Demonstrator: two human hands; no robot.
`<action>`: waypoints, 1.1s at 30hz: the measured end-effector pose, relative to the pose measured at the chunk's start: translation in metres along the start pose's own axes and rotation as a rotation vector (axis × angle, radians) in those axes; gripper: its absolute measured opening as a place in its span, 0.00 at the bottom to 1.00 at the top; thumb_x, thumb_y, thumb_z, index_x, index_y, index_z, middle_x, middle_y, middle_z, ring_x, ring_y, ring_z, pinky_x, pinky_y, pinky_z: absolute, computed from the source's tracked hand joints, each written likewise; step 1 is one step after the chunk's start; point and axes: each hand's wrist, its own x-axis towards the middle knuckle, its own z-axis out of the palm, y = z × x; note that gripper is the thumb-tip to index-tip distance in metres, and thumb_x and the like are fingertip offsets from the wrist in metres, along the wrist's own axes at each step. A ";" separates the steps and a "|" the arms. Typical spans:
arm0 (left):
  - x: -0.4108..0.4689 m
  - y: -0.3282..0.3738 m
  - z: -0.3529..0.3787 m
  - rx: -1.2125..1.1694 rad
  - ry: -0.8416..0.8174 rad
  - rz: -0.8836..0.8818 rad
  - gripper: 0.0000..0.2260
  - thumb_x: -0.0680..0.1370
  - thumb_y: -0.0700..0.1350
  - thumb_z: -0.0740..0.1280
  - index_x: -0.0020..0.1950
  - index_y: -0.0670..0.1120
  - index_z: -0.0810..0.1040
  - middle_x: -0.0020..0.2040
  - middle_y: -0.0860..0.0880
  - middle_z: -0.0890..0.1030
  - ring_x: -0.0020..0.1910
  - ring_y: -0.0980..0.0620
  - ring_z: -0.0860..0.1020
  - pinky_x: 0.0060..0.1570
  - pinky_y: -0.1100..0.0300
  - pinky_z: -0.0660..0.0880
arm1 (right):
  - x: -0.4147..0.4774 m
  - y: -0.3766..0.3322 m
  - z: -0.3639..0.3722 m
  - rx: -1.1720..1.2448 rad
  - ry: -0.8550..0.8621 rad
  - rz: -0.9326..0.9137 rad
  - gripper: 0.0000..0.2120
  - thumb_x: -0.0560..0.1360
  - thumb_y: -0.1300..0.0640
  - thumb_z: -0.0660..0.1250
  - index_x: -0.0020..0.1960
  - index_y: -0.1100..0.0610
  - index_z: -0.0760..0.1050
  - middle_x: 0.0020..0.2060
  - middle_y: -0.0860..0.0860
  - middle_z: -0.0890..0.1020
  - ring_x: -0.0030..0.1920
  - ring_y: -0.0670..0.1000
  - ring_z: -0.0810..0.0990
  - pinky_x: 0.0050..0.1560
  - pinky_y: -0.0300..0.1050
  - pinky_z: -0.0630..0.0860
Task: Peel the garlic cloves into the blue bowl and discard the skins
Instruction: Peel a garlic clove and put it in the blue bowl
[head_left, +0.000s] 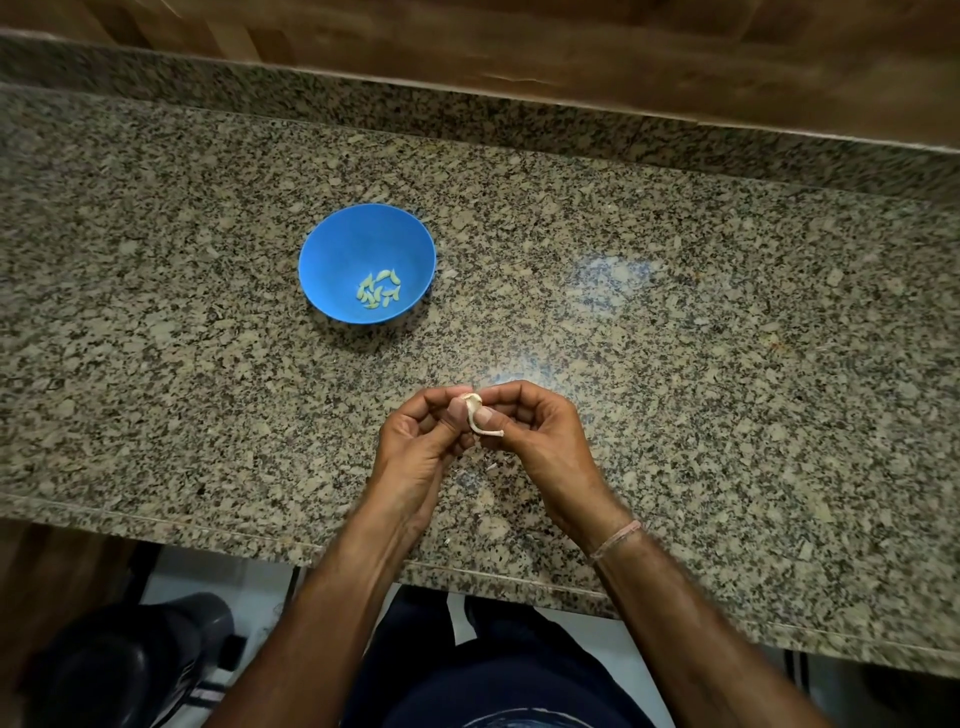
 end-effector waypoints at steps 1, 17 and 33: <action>0.000 -0.001 -0.002 0.006 0.009 -0.002 0.11 0.72 0.45 0.75 0.53 0.45 0.84 0.49 0.46 0.86 0.47 0.52 0.81 0.46 0.61 0.79 | 0.000 0.001 0.000 -0.006 -0.004 0.003 0.09 0.77 0.61 0.76 0.56 0.62 0.82 0.50 0.57 0.87 0.50 0.52 0.86 0.51 0.43 0.82; 0.006 -0.021 -0.025 0.281 0.113 -0.026 0.07 0.78 0.40 0.74 0.56 0.43 0.85 0.53 0.42 0.87 0.51 0.45 0.83 0.48 0.56 0.80 | 0.008 0.029 -0.001 -0.309 0.024 -0.024 0.06 0.77 0.57 0.76 0.50 0.59 0.85 0.44 0.54 0.88 0.46 0.52 0.88 0.50 0.48 0.85; 0.016 -0.018 -0.047 0.288 0.240 -0.174 0.06 0.81 0.37 0.69 0.57 0.40 0.81 0.48 0.43 0.83 0.36 0.54 0.79 0.36 0.63 0.79 | 0.013 0.052 -0.016 -0.841 0.119 -0.194 0.08 0.79 0.63 0.71 0.57 0.57 0.85 0.50 0.50 0.87 0.47 0.44 0.85 0.51 0.40 0.84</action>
